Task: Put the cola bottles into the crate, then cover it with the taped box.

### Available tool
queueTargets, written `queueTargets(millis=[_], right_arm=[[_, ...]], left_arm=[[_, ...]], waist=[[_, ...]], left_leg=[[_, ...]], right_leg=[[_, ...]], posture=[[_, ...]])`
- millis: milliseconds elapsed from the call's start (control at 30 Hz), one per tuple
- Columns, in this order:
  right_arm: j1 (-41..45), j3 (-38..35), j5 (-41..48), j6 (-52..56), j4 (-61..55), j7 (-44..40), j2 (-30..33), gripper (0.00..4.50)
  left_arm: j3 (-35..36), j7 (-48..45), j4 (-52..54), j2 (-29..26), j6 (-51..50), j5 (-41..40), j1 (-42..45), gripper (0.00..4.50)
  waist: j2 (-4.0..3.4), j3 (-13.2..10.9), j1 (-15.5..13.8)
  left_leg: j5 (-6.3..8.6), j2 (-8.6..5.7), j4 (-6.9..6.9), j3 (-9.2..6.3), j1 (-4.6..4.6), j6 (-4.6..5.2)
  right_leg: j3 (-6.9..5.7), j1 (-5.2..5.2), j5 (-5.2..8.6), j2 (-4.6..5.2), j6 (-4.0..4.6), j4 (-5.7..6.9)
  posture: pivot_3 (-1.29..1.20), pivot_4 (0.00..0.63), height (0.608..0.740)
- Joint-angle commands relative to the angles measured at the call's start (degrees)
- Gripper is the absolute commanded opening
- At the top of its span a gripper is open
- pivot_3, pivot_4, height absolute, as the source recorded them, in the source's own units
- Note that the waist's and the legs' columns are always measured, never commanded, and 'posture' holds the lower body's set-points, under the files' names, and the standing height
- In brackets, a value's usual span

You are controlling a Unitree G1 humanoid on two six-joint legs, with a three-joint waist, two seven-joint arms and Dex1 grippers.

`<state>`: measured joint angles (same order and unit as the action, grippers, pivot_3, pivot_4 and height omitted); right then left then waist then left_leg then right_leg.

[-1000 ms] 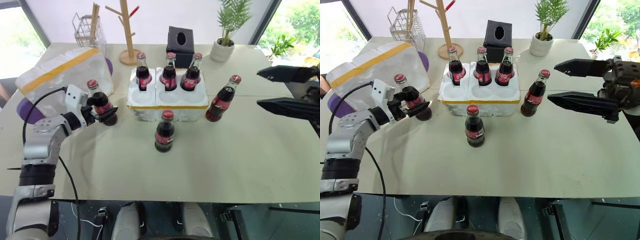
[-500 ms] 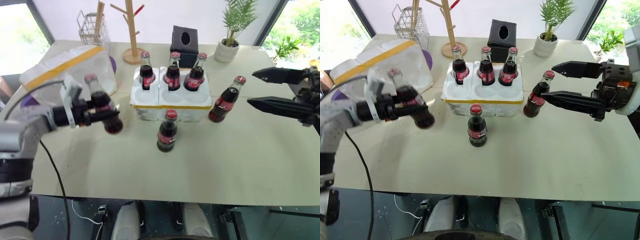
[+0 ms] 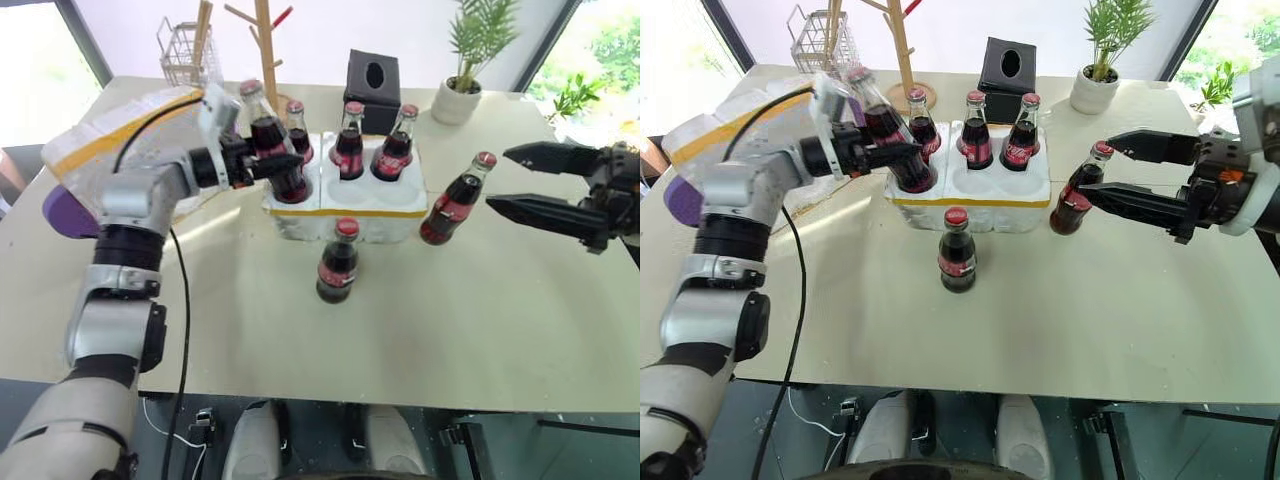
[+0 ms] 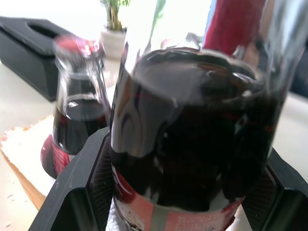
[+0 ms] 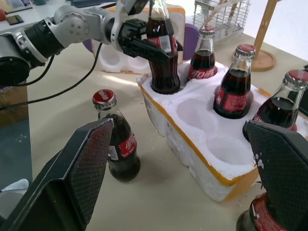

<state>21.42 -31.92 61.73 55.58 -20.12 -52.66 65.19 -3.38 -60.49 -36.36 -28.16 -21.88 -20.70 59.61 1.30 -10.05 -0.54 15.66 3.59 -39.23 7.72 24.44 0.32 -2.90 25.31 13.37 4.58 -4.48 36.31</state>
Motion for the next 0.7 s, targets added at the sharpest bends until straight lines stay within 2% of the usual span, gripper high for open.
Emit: queueTargets(millis=[33, 200, 300, 333, 500, 633, 700], right_arm=[[-1.0, -3.3, 1.5, -0.2, -2.2, 1.2, -0.7, 4.50], [-2.8, -1.9, 0.0, -1.9, -3.2, 2.3, -2.5, 4.50], [-3.2, 0.1, -1.8, -3.5, -3.2, 1.9, -3.1, 4.50], [-3.2, 0.6, -2.2, -3.9, -3.2, 1.5, -3.1, 4.50], [-4.1, 3.8, -5.6, -7.3, -4.5, -1.5, -2.6, 4.50], [-3.9, 7.5, -5.8, -7.5, -5.8, -1.4, -4.0, 4.50], [-4.0, 9.9, -6.5, -8.2, -7.3, -0.9, -5.2, 4.50]], left_arm=[[1.4, 1.6, -2.4, 1.4, 6.5, 2.6, 3.0, 2.77], [-1.2, 0.6, -0.4, 3.5, 9.4, 6.4, -0.9, 2.77], [-1.8, -0.1, 1.7, 3.9, 9.5, 7.3, -2.7, 4.23], [-1.7, -0.3, 2.5, 3.9, 8.9, 7.2, -3.0, 4.48], [0.2, -0.6, 7.0, 2.4, 6.6, 5.9, -3.5, 4.48], [6.1, -5.0, 16.0, -4.6, -2.5, -1.3, -3.3, 4.48], [7.6, -8.6, 21.4, -9.9, -9.1, -5.1, -4.7, 4.48]], waist=[[0.00, 0.0, -0.2], [0.01, 0.0, -0.1], [0.00, 0.0, -0.1], [0.00, 0.0, -0.2], [-0.01, 0.0, -0.2], [0.00, 0.0, 0.6], [0.00, 0.0, 1.2]], left_leg=[[0.00, 0.01, 0.00, 0.00, 0.01, 0.00], [0.12, 0.00, -0.03, 0.00, 0.05, 0.21], [0.12, 0.00, -0.03, -0.03, 0.02, 0.21], [0.12, 0.00, -0.03, -0.04, 0.02, 0.21], [0.11, 0.00, -0.09, -0.08, 0.00, 0.19], [0.10, 0.03, -0.12, -0.11, 0.00, 0.18], [0.10, 0.06, -0.11, -0.18, -0.04, 0.18]], right_leg=[[-0.01, 0.00, 0.00, 0.00, 0.00, -0.02], [-0.01, -0.02, -0.01, 0.07, -0.03, -0.06], [-0.01, -0.05, -0.01, 0.06, -0.03, -0.04], [-0.02, -0.05, -0.01, 0.06, -0.03, -0.03], [-0.02, -0.12, -0.01, 0.07, -0.02, 0.00], [-0.01, -0.10, -0.02, 0.05, -0.03, 0.02], [-0.01, -0.09, -0.01, 0.02, -0.03, 0.10]], posture=[[0.00, 0.150, 0.740], [0.00, 0.150, 0.740], [0.00, 0.150, 0.740], [0.00, 0.150, 0.740], [0.00, 0.150, 0.740], [0.00, 0.150, 0.740], [0.00, 0.150, 0.740]])
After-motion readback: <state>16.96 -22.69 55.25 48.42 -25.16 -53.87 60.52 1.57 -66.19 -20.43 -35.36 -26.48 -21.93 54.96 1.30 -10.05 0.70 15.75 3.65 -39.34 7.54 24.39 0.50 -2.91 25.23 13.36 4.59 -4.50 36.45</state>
